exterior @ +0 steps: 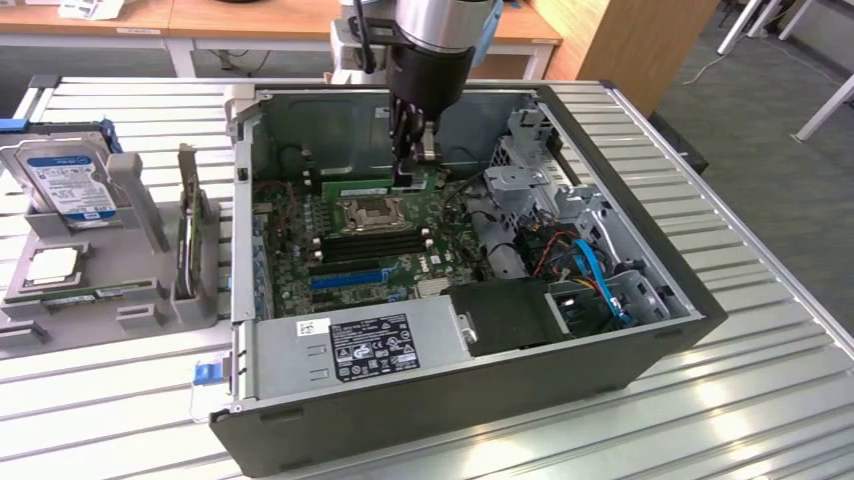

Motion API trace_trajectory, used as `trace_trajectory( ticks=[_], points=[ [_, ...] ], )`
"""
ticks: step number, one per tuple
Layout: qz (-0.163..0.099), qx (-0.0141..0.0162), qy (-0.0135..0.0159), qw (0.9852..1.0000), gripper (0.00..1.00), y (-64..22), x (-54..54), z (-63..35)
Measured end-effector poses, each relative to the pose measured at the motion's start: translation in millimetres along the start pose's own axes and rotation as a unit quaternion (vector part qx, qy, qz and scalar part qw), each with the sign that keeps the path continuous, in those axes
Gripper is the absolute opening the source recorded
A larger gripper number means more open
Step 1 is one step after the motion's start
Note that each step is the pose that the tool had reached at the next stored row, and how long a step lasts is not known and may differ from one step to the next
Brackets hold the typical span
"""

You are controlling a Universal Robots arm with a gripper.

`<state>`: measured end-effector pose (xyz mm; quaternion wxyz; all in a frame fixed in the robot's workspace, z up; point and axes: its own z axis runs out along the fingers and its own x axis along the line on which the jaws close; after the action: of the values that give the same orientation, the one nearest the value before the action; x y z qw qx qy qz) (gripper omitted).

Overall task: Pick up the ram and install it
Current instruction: 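Insert the ram into the slot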

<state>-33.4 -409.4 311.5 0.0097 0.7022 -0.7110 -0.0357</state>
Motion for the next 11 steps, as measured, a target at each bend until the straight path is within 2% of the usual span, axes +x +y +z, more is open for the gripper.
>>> trace_trajectory(
  ticks=[11],
  points=[
    [0.0,0.0,0.0,1.0,0.11,-0.6,0.4,10.6]
  ],
)
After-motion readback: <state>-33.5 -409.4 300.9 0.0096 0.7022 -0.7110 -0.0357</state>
